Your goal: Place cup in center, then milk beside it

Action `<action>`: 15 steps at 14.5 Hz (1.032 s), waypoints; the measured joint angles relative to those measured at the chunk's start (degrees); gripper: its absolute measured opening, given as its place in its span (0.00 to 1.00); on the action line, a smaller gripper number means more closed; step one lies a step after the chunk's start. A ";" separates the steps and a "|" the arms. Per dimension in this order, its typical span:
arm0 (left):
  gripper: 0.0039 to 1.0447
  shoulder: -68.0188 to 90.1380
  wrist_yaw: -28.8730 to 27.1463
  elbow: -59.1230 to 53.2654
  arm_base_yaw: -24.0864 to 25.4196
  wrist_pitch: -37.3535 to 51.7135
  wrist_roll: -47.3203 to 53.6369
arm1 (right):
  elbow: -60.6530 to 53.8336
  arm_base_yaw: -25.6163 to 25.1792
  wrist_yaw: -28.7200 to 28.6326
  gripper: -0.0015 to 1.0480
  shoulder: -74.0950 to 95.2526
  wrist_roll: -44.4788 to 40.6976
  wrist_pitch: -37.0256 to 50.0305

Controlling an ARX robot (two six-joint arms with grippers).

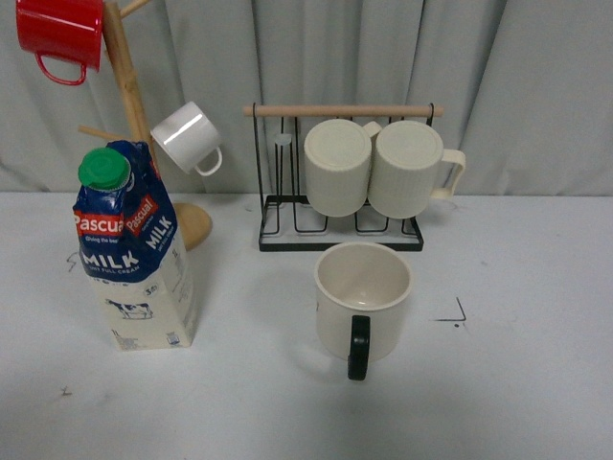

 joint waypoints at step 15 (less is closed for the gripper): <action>0.94 65.37 -1.99 28.06 -11.52 22.80 -4.09 | 0.00 0.00 -0.02 0.94 0.00 0.02 0.00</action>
